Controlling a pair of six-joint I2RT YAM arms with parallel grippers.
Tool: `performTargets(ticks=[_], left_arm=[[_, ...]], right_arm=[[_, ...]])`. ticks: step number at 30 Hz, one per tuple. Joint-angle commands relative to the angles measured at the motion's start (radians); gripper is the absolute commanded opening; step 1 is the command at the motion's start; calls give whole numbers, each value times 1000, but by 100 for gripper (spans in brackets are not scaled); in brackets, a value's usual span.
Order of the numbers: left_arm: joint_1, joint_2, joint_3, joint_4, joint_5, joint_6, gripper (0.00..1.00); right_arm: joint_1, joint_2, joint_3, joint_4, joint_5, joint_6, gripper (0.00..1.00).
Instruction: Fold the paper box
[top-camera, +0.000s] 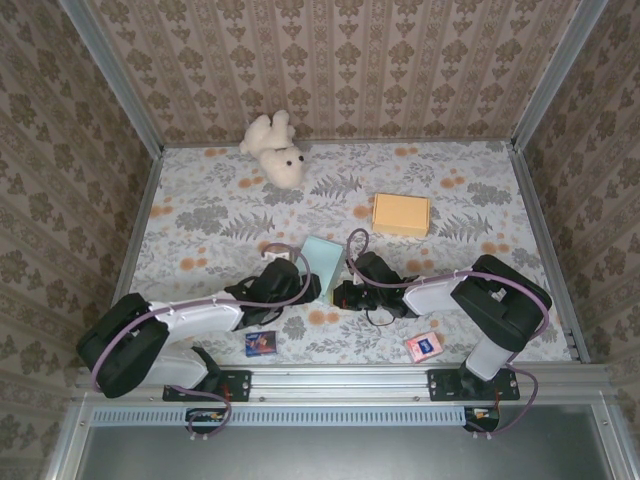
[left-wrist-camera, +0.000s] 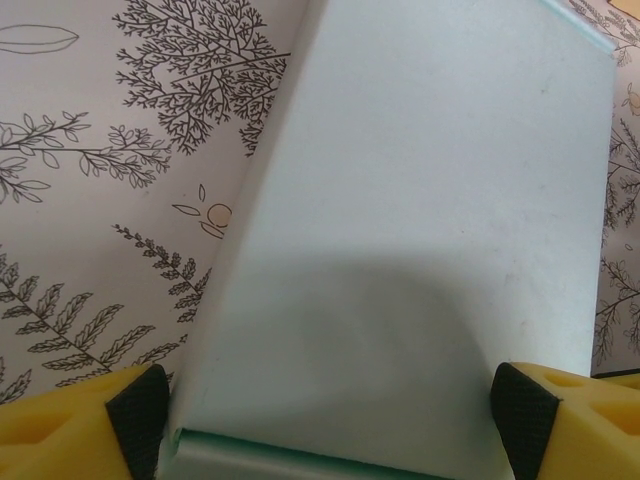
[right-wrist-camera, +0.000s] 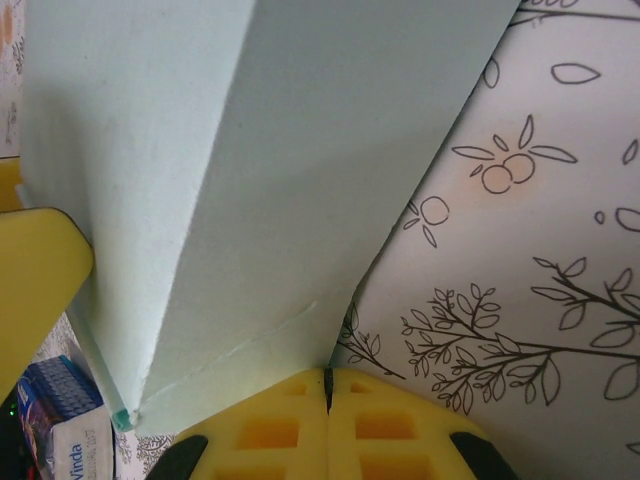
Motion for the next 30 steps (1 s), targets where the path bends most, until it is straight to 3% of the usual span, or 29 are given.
performTargets(ticks=[1,7,15,23,30], left_arm=[[-30,26,13,10,23,-32,87],[-151,120,40,171,103,-112,86],[-261,168,101,200,56,-150,86],[-260,145,77,183,-24,-181,86],[-172,77,52,105,-50,-146,86]], right_arm=[[11,21,-11,14,36,13,0],[38,52,1,158,11,75,0],[57,56,-32,276,73,160,0],[66,52,-66,308,136,198,0],[66,3,-93,250,146,155,0]])
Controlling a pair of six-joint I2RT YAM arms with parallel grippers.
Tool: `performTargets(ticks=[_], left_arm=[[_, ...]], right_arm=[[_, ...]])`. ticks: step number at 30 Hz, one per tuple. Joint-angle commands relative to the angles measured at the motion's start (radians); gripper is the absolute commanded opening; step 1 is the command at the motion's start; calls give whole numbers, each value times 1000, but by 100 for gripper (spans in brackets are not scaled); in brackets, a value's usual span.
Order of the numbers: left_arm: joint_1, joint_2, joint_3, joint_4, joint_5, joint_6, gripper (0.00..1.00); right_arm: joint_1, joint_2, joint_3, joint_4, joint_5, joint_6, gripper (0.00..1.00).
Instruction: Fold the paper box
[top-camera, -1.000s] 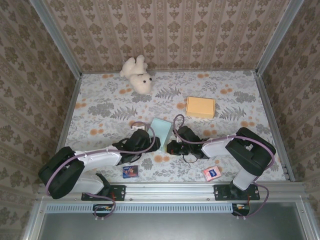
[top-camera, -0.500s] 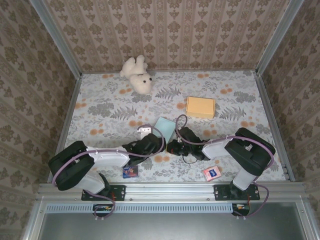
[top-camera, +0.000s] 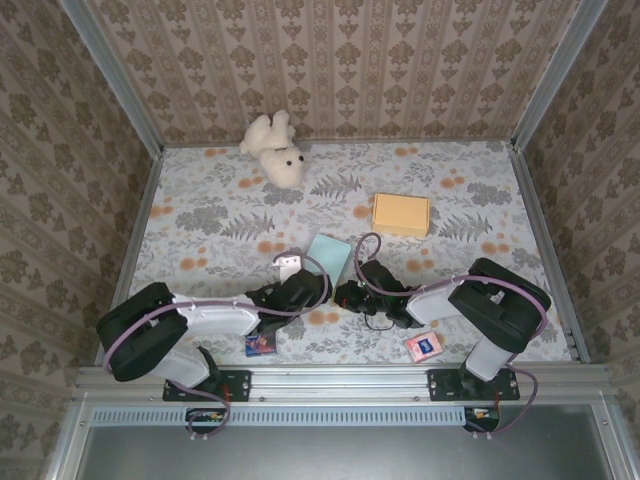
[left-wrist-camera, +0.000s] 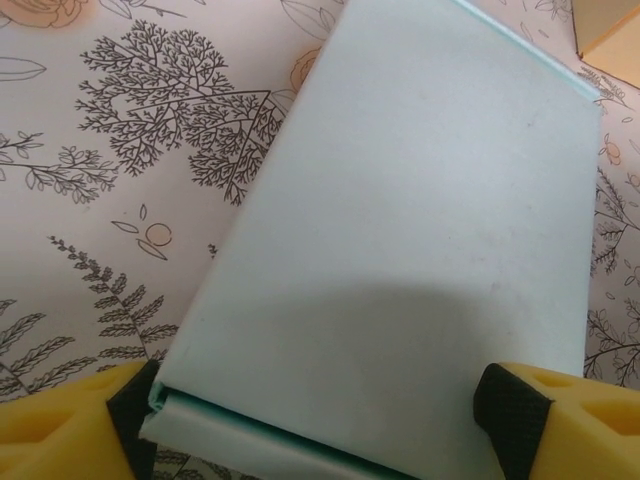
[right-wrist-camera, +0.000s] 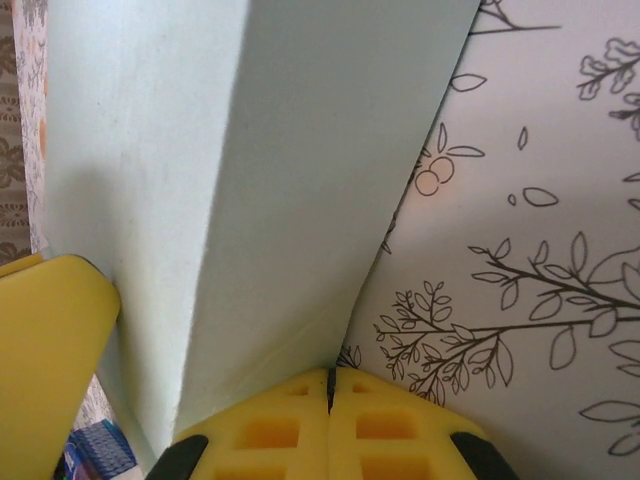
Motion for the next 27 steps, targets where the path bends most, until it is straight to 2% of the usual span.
performTargets(ticks=[1,9,18,23,27], left_arm=[[7,-36,-5,42,199,-6,86],[85,-96,-50,11,169,7,87],[191,-247,-39,-97,136,116,89],[268,-186,24,-56,164,195,89],[336,-55,83,50,271,223,89]], right_arm=[[25,-7,-1,32,28,-59,0],[-4,-126,-38,-95,61,-119,0],[-165,-260,-15,-321,17,-248,0],[-274,-221,65,-354,-43,-296,0],[-336,-133,131,-346,-84,-314,0]])
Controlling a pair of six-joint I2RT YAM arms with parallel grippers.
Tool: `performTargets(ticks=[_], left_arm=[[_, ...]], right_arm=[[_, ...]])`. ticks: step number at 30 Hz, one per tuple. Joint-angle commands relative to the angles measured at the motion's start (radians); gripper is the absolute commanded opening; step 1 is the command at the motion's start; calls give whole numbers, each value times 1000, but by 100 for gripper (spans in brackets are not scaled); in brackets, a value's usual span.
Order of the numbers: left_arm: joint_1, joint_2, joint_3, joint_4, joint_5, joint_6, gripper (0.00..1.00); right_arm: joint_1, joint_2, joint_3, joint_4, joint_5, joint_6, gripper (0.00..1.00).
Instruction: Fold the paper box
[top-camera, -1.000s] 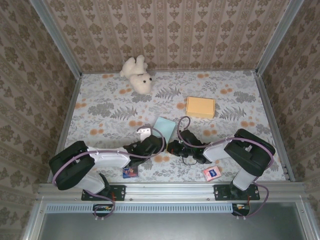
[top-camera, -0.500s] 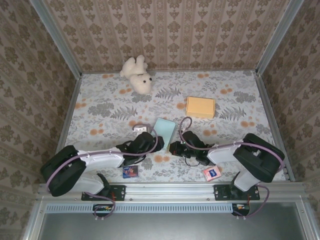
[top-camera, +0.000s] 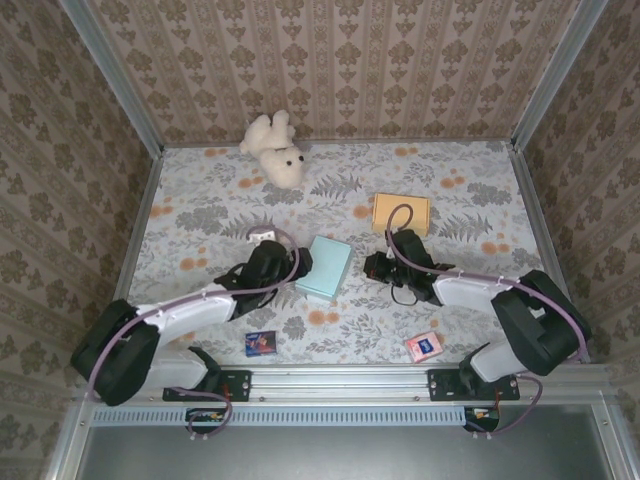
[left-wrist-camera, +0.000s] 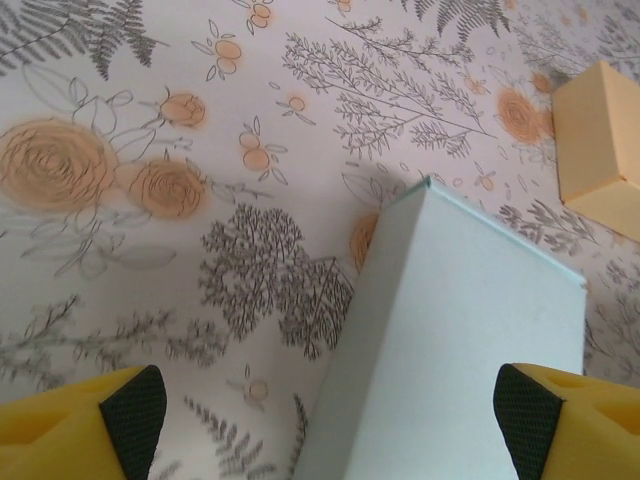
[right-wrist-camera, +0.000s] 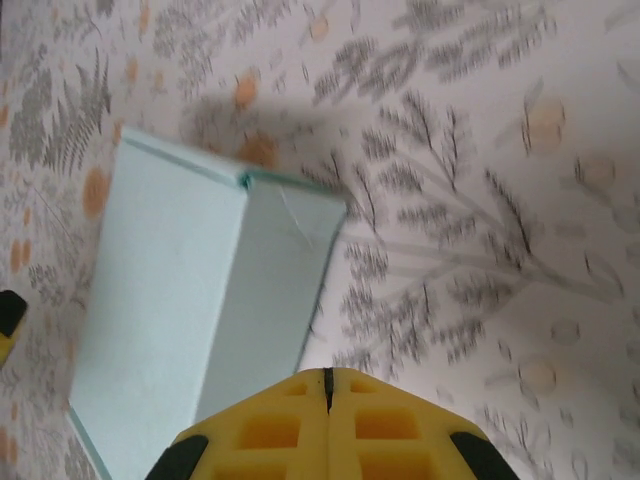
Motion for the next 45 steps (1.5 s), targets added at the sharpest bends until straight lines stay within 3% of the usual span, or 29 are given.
performTargets(ticks=[1,9,24,38,45], left_arm=[[45,101,71,99,114,60,89],[68,327,200,205,235,54,87],[47,443,241,276,335,38,86],[-82,542,323,540,628,131,83],[-28,523,373,411,538,126,83]], right_arm=[[-43,83,58,-17,-72,-40,0],[-77,246,160,28,-165,-34,0],[-92,361,207,47,-216,-35,0],[-106,369,202,108,-260,-48,0],[-103,325,144,195,-259,-19,0]])
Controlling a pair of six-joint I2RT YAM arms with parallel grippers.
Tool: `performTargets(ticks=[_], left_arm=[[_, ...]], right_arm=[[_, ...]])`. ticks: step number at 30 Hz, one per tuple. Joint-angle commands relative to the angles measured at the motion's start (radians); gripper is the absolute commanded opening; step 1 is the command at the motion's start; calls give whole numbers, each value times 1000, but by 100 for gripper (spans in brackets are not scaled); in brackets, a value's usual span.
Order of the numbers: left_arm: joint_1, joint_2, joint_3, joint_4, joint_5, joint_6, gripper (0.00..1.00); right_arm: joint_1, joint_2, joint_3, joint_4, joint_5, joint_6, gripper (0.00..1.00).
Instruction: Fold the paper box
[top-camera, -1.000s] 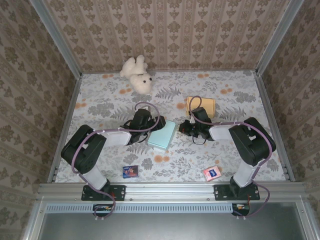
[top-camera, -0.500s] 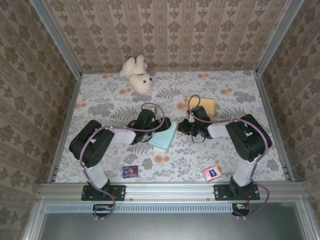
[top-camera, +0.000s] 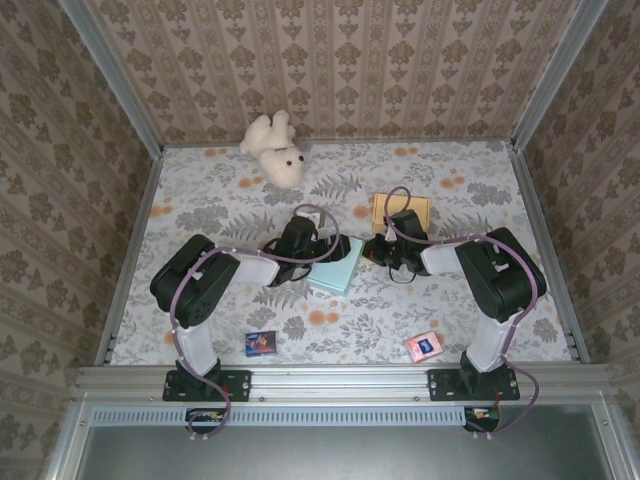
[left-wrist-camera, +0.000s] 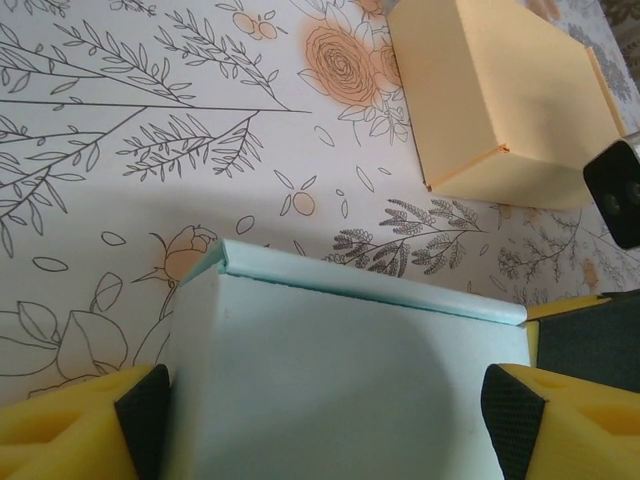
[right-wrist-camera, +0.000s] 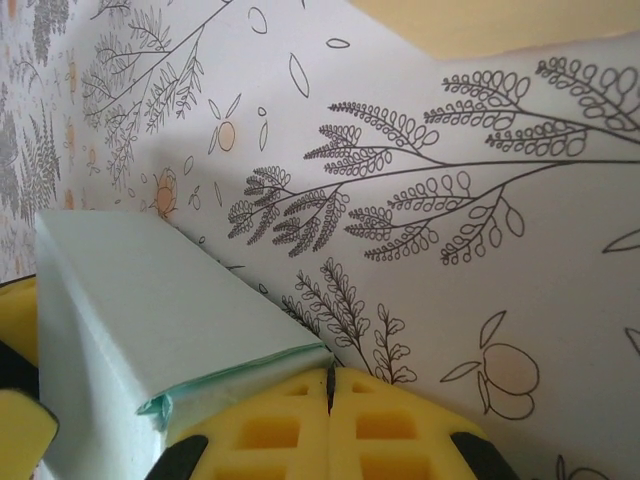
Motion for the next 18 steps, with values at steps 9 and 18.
performTargets(ticks=[9,18], left_arm=[[62,-71,152,-270,-114,-17,85],[52,-336,2,-486,-297,-153,87]], right_arm=[[60,-255,-175,-16,207,-37,4],[58,-412,-147,-119,293,-185,43]])
